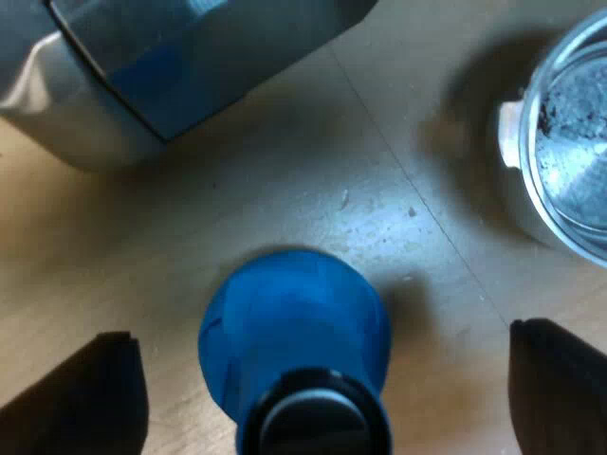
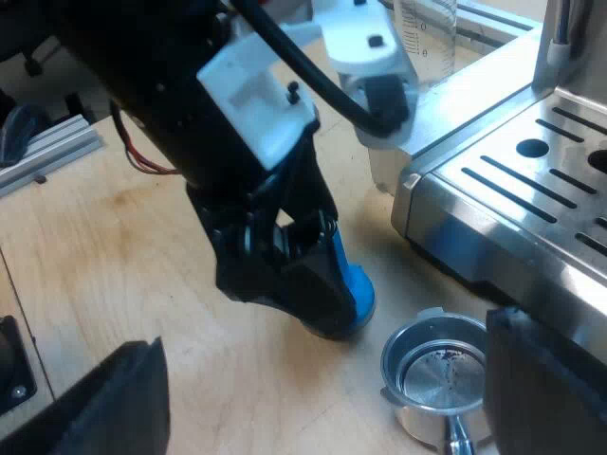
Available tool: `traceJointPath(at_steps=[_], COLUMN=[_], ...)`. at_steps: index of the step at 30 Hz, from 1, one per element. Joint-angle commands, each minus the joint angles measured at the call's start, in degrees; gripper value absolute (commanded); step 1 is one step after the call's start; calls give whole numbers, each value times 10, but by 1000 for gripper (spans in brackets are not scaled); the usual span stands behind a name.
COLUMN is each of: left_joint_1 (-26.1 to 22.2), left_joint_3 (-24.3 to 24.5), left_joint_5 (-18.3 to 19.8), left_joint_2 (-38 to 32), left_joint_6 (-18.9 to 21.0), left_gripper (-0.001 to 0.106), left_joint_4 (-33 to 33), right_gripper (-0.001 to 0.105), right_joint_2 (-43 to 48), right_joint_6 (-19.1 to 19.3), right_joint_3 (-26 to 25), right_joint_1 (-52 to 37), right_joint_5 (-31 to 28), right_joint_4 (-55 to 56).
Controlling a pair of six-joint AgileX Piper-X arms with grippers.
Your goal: Grind coffee beans and then tamp
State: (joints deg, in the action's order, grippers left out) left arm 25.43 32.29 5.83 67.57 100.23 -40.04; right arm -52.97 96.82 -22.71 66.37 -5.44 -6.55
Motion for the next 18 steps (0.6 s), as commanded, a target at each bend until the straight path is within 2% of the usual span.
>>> traceJointPath(at_steps=[1,14,16,18], left_joint_1=[2,2,2,2], left_joint_3=[3,3,3,3], left_joint_5=[-1,-1,-1,-1], left_joint_2=[13,52,52,52], left_joint_6=[-2,-2,-2,-2], left_gripper=[78,78,75,64], left_joint_4=[5,24,26,26], right_gripper=[70,70,70,70], right_joint_2=[1,1,1,1], right_joint_6=[2,2,2,2], right_joint_3=[-2,-2,-2,-2], right_joint_1=[1,1,1,1], right_joint_5=[6,6,6,6], right_joint_4=[-6,-6,-6,-6])
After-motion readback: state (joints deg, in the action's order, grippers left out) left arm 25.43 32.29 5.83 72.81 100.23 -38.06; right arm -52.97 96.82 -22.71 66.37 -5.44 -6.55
